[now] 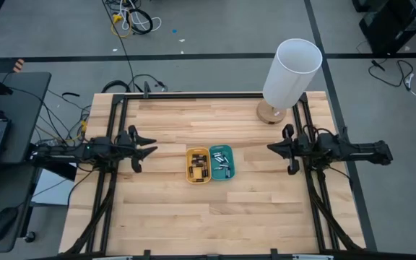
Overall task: Sort batteries
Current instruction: Return to Home Position
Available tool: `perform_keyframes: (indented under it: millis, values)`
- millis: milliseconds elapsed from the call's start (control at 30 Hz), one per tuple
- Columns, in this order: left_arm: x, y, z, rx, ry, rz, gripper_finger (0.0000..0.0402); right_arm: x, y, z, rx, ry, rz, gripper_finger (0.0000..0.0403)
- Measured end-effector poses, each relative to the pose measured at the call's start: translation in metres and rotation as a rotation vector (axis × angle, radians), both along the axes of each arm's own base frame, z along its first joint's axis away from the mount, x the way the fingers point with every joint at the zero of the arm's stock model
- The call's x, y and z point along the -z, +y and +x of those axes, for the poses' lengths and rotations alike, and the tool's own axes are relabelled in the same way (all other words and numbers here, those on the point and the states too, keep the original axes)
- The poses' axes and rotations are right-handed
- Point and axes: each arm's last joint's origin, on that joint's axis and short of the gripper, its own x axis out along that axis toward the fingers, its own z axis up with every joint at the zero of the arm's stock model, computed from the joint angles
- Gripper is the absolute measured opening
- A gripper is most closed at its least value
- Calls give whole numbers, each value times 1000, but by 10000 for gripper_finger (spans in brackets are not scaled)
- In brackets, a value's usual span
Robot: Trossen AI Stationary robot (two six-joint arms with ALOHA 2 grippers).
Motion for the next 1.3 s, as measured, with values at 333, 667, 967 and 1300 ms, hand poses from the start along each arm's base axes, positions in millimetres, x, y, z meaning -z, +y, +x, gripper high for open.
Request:
perform_keyframes:
  millis: [333,667,967,1300]
  values:
    - [0,1,-2,-37,53,-9,18,-11,0,-5,-14,58,-22,0]
    - [-5,2,-2,-60,1,-6,12,-9,-1,-3,1,-12,-49,0]
    - [-2,2,-1,-57,-12,-4,10,-8,-1,-2,-10,-8,-2,0]
    - [1,1,1,-30,-58,19,10,7,0,2,-49,-10,-17,0]
